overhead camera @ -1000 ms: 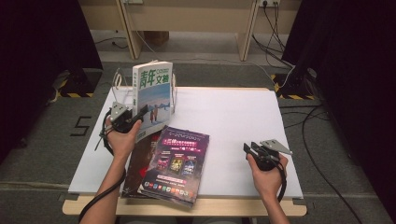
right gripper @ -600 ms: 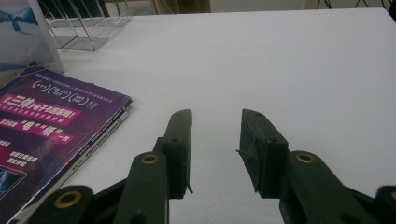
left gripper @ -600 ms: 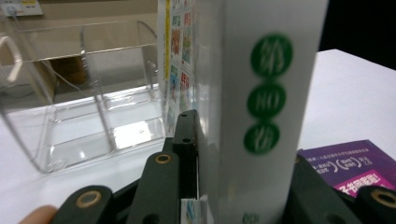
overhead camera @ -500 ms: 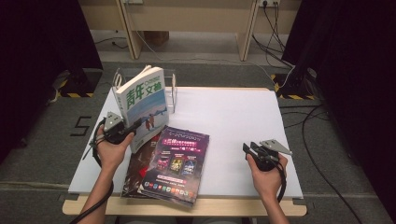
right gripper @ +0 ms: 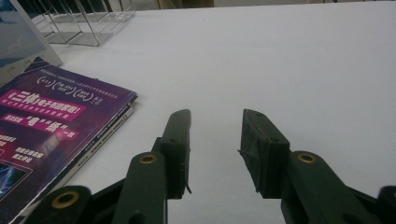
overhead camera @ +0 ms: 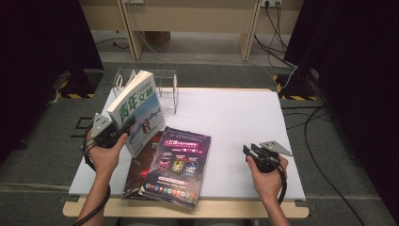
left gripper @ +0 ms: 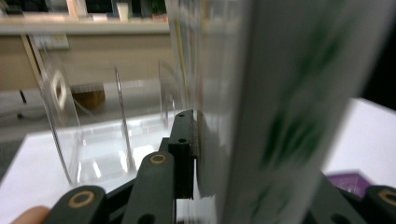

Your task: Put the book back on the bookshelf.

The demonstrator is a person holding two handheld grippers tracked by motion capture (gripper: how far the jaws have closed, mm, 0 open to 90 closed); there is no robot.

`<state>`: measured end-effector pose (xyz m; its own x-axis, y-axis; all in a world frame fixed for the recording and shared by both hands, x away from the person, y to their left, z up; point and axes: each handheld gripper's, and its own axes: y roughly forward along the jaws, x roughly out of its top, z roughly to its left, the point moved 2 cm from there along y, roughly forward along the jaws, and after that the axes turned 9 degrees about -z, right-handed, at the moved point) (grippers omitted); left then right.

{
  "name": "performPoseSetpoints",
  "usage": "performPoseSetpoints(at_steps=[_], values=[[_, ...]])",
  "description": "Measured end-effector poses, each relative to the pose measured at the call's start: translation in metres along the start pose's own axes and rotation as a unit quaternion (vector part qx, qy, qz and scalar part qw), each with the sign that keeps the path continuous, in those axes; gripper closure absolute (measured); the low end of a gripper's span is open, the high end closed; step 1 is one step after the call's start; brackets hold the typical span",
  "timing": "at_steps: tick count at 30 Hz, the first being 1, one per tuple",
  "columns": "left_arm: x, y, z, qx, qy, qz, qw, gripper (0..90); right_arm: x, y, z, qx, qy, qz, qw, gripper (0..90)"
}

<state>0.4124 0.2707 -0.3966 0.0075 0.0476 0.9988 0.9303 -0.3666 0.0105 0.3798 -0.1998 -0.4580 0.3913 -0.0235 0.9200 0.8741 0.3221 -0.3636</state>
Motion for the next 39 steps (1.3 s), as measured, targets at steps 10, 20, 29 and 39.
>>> performPoseSetpoints(at_steps=[10, 20, 29, 39], values=[[0.031, 0.003, -0.005, 0.002, 0.006, -0.016, 0.9998, 63.3, 0.001, -0.001, 0.000, 0.003, 0.003, 0.000, 1.0000, 62.5], [0.026, 0.011, -0.003, 0.006, 0.001, 0.009, 0.9999, 68.8, -0.001, 0.001, -0.002, 0.004, 0.009, 0.007, 0.9999, 62.2], [0.028, 0.015, -0.002, 0.013, -0.002, 0.017, 0.9998, 73.0, -0.001, 0.000, -0.003, 0.003, 0.009, 0.009, 0.9999, 62.1], [0.032, 0.025, -0.004, 0.009, -0.003, 0.019, 0.9998, 73.4, -0.001, 0.000, -0.005, 0.001, 0.013, 0.008, 0.9999, 62.2]])
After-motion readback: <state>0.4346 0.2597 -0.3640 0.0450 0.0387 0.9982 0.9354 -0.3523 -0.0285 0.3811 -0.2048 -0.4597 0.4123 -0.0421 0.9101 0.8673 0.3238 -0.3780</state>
